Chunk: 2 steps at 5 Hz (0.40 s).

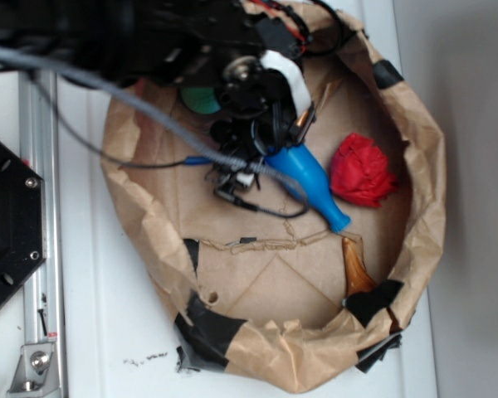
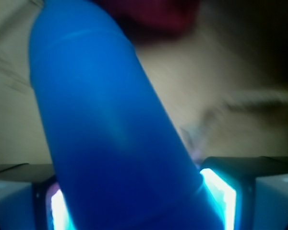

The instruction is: Grab the blue bottle.

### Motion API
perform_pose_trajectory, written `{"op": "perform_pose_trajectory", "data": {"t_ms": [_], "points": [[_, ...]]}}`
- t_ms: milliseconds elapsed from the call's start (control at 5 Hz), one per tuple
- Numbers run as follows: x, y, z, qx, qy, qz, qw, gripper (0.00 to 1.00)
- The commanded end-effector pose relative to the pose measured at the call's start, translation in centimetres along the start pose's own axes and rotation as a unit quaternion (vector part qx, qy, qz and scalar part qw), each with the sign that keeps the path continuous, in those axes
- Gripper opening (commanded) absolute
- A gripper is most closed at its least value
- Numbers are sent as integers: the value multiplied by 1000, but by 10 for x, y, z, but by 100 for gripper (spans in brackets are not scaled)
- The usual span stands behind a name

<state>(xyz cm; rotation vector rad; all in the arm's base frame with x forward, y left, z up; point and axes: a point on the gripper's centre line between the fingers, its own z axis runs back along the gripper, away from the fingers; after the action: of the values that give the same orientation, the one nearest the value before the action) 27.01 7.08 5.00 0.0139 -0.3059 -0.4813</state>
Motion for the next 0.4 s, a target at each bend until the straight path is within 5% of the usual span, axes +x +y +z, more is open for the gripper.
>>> {"op": "perform_pose_trajectory", "data": {"t_ms": [0, 200], "points": [[66, -25, 100, 6, -75, -22, 997, 0], [78, -41, 127, 36, -1, 19, 999, 0]]}}
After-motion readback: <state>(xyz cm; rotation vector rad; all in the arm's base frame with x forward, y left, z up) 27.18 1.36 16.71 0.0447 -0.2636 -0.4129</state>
